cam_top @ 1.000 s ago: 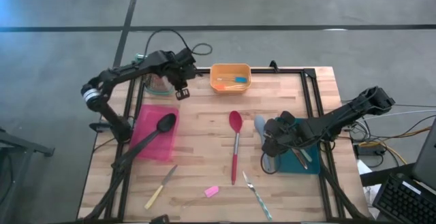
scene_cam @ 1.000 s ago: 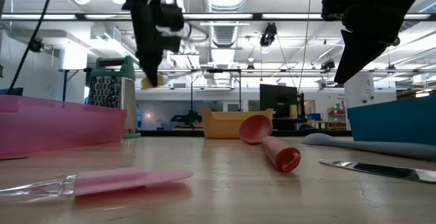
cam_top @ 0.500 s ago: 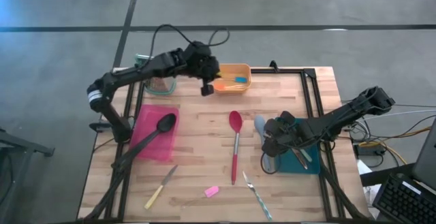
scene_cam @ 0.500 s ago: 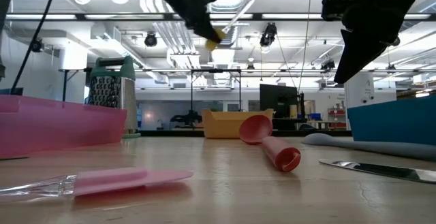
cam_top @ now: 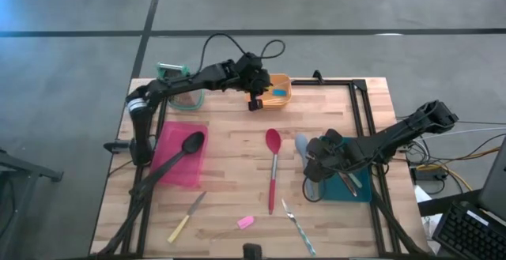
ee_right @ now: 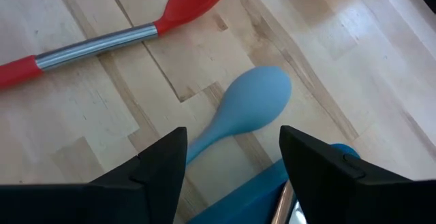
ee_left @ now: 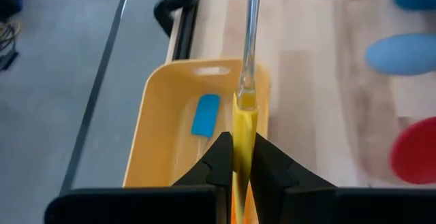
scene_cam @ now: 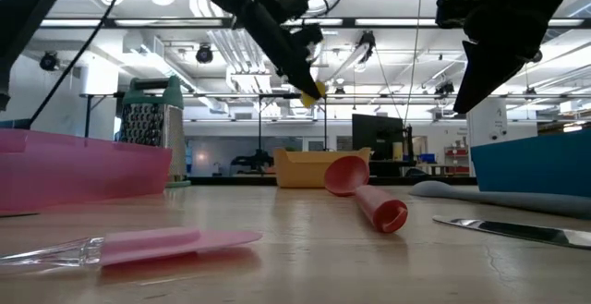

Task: Pick & Place Kitchen Items
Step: Put the yellow spatula into the yellow bin

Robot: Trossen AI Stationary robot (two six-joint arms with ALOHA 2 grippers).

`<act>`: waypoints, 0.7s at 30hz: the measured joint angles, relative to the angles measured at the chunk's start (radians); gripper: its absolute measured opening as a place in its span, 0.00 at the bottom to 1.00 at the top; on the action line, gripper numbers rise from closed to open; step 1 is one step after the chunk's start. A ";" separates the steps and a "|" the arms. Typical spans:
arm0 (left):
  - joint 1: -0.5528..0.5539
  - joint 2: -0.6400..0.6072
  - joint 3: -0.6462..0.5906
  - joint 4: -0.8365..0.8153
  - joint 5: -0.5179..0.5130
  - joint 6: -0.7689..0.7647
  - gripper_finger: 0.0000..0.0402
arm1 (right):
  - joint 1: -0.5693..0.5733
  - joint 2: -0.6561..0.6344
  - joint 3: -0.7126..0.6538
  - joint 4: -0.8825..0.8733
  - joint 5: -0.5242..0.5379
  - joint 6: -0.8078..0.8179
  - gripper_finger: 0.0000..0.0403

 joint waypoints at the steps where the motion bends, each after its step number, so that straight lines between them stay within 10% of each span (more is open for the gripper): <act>1: 0.001 0.013 0.004 0.000 -0.010 0.003 0.07 | 0.000 0.000 0.000 0.000 0.000 0.001 0.56; 21: 0.070 0.167 0.012 0.027 -0.046 -0.032 0.07 | 0.000 0.000 0.000 0.014 0.003 0.000 0.63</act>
